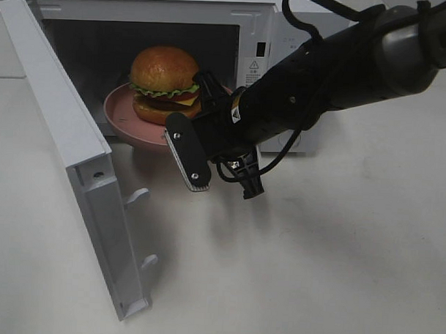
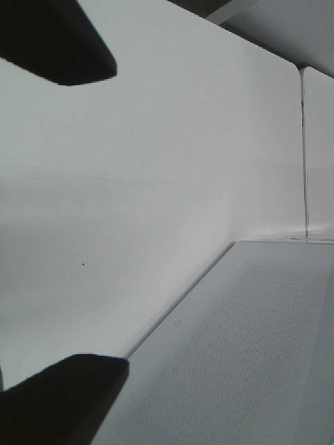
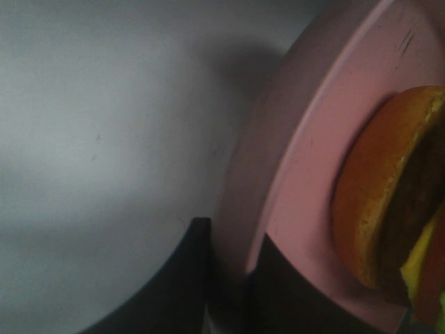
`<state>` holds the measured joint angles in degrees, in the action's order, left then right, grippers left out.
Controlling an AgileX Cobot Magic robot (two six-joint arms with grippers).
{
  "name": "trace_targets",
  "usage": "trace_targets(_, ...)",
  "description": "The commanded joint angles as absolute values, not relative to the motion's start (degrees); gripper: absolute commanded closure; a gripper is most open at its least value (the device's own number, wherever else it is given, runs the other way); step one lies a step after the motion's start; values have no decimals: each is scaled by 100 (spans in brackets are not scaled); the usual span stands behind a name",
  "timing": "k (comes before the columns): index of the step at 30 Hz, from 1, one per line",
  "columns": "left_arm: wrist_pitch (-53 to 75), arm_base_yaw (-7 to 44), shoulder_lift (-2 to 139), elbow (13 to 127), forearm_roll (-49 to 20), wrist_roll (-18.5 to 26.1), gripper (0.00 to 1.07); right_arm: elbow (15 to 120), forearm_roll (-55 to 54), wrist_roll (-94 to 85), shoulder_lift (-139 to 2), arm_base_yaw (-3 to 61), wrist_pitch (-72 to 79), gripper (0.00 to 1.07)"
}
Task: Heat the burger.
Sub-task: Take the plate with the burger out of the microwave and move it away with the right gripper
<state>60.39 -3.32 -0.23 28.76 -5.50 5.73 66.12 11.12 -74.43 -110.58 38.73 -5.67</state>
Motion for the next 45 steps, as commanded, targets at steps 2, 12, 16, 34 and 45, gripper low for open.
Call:
trace_targets(2,5953,-286,-143,2859,-544,533,6,6251,1152,-7477,-10560,3873,-34,107)
trace_targets(12,5953,-286,-143,2859,-544,533,6,5477,1152,-7448,-9935,3873,109,107)
trace_targets(16,5953,-286,-143,2859,-544,533,6,5208,1152,-7448,-9677,3873,115,107)
trace_targets(34,5953,-286,-143,2859,-544,533,6,4091,1152,-7443,-8342,3879,-206,107)
trace_targets(45,5953,-286,-143,2859,-544,533,6,3455,1152,-7431,-7254,3879,-596,107)
